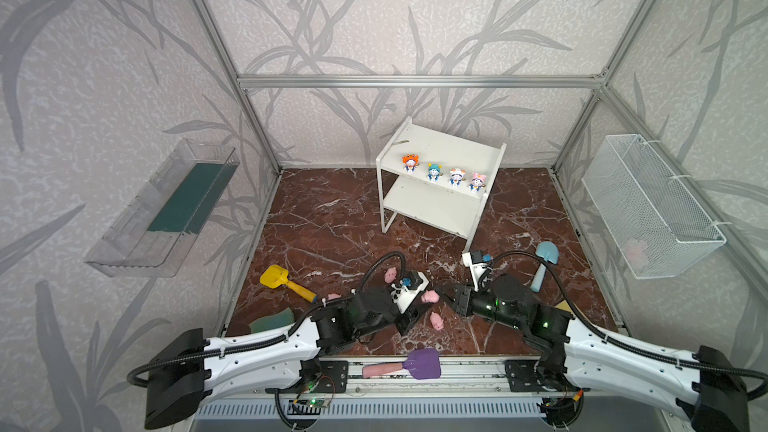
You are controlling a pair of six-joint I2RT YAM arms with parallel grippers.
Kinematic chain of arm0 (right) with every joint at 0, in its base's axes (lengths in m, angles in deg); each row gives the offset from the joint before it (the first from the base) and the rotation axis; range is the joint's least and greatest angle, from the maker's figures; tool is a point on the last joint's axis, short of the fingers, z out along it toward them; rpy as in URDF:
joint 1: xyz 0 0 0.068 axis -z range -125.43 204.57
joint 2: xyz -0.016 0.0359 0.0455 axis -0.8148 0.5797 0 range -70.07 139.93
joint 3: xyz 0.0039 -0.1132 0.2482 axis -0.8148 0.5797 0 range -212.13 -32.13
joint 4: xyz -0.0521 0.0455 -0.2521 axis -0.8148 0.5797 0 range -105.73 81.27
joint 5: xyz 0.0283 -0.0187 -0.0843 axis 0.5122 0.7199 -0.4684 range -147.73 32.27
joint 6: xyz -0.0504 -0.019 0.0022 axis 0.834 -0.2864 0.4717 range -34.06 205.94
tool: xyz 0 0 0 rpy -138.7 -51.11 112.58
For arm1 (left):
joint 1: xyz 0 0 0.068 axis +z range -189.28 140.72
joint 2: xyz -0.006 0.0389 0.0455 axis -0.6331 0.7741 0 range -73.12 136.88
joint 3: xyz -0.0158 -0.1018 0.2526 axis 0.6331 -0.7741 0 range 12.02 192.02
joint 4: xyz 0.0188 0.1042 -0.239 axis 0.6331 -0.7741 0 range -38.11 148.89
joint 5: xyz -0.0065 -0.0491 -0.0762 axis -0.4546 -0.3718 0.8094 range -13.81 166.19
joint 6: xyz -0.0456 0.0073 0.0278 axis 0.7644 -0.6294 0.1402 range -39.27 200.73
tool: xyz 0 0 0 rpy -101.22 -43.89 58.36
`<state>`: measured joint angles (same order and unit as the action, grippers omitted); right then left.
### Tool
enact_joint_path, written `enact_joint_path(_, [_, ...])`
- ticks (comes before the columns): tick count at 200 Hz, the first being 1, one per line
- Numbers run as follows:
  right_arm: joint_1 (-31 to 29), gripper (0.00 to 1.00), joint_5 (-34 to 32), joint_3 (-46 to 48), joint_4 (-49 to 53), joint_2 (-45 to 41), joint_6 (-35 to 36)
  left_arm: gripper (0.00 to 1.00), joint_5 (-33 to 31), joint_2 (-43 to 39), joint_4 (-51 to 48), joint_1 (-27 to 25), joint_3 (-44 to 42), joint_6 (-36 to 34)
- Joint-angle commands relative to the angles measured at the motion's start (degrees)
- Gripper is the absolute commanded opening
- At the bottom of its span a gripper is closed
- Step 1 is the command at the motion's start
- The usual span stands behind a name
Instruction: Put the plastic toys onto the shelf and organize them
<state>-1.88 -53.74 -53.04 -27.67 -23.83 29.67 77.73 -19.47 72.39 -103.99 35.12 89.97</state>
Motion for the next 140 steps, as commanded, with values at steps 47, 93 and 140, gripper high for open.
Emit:
enact_joint_path(47, [1.95,0.20,-0.21,0.99,4.06,-3.74,-0.32,0.62,1.83,-1.26,0.74,-0.15,-0.92,-0.76])
enact_joint_path(93, [2.02,0.24,-0.74,1.57,11.04,-2.87,2.94,0.75,-5.48,-9.51,-4.40,0.06,-5.38,2.66])
enact_joint_path(140, [1.70,0.35,1.89,0.18,15.34,4.78,8.08,0.94,-11.96,-16.00,-13.13,0.44,-8.31,9.71])
